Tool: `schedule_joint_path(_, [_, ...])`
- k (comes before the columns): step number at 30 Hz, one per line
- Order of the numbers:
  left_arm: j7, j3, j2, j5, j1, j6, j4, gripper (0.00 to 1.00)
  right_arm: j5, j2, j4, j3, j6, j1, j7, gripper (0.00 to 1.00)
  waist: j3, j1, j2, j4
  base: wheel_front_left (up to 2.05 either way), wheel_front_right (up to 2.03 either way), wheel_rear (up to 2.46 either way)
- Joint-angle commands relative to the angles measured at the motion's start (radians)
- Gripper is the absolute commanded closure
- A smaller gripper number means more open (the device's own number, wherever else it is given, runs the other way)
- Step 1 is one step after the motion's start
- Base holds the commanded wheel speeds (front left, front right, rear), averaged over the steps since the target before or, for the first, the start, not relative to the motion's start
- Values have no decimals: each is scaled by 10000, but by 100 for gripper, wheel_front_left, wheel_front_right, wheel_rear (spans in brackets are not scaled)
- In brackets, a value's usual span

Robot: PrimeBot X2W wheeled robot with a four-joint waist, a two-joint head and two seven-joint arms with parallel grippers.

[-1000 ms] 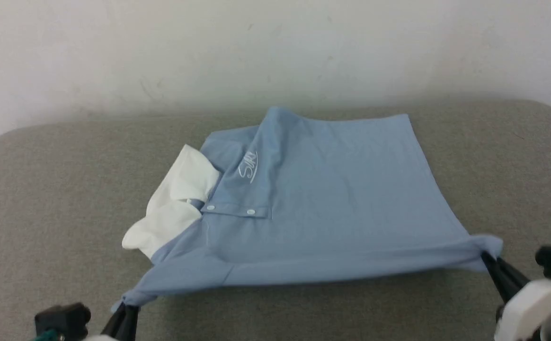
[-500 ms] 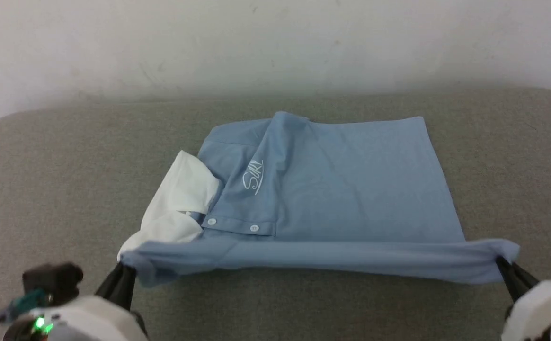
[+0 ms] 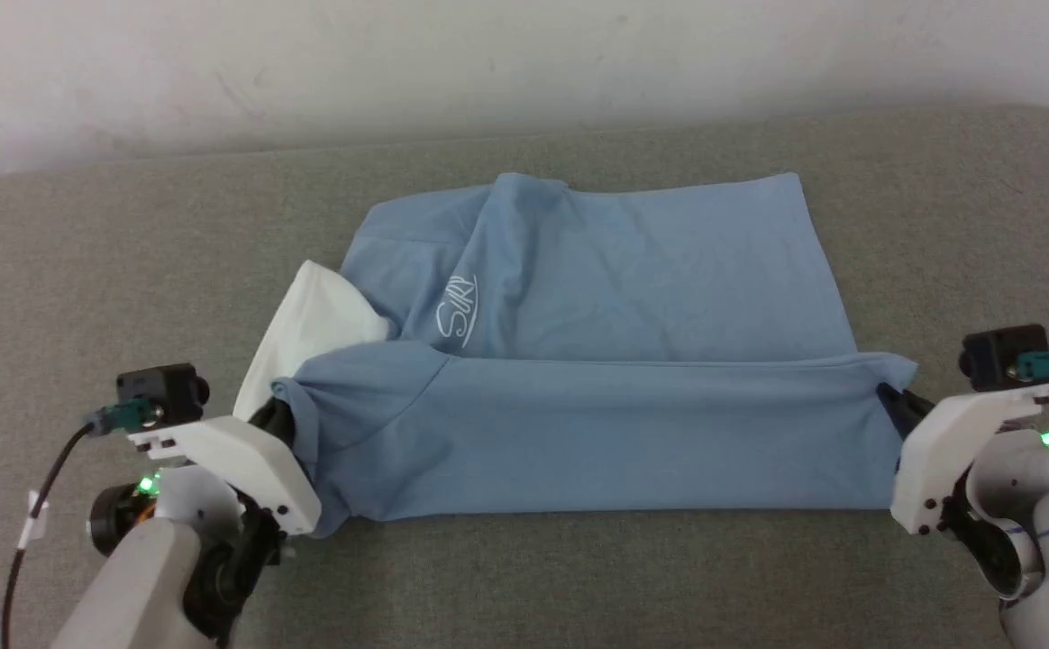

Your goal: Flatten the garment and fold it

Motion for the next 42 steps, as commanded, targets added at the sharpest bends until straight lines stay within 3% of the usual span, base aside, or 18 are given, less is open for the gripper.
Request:
schedule_joint_path(1, [9,-111,-155,-89,-329,-204,529,100,47,-41,453,204,-21,-342,-232,100,172,-2,0,-96,0,0,0])
schedule_joint_path(2, [8,-170,-264,-155,-477,-364,867,100,51,-58,774,355,-21,-516,-408,91,206,-2,0,-109,0,0,0])
schedule_joint_path(3, [-16,-228,-348,-181,-598,-491,1185,100,65,-53,1097,489,-21,-675,-602,64,228,-2,0,-120,0,0,0])
schedule_joint_path(4, [-12,-279,-430,-225,-676,-600,1493,94,106,-22,1426,594,-21,-813,-806,53,234,-2,0,-127,0,0,0])
schedule_joint_path(5, [-42,-317,-510,-269,-744,-718,1747,76,151,5,1758,702,-21,-916,-971,21,227,-2,0,-124,0,0,0])
schedule_joint_path(6, [-123,-339,-576,-288,-801,-818,1955,59,182,14,2057,834,-21,-996,-1120,0,214,-2,0,-114,0,0,0])
schedule_joint_path(7, [-203,-364,-628,-294,-843,-907,2138,22,218,14,2312,948,-21,-1072,-1341,0,195,-2,0,-95,0,0,0])
schedule_joint_path(8, [-279,-384,-671,-301,-866,-987,2296,0,272,14,2536,1045,-21,-1123,-1592,0,144,-2,0,-71,0,0,0])
schedule_joint_path(14, [-955,-247,-576,-240,-533,-1057,2313,0,404,-49,2610,1213,-21,-934,-3848,0,-363,-2,0,12,0,0,0])
schedule_joint_path(20, [-578,-5,141,-331,213,-743,1137,0,105,53,1377,803,-21,127,-5086,0,-1036,-2,0,64,0,0,0])
schedule_joint_path(25, [755,-105,1043,-442,658,-566,-376,0,-379,378,-468,235,-21,1406,-4791,0,-1357,-2,0,68,0,0,0])
schedule_joint_path(32, [3229,-724,1803,-844,861,-356,-1857,0,-798,961,-3053,-115,-21,2724,-3749,0,-1273,-2,0,-213,0,0,0])
schedule_joint_path(37, [4093,-1219,1819,-699,575,-182,-1517,0,-837,1120,-4173,-69,-21,2921,-3326,0,-779,-2,0,-482,0,0,0])
schedule_joint_path(42, [4344,-1582,1526,-424,174,21,-272,0,-658,1172,-4406,29,-21,2810,-3166,0,-260,-2,0,-770,0,0,0])
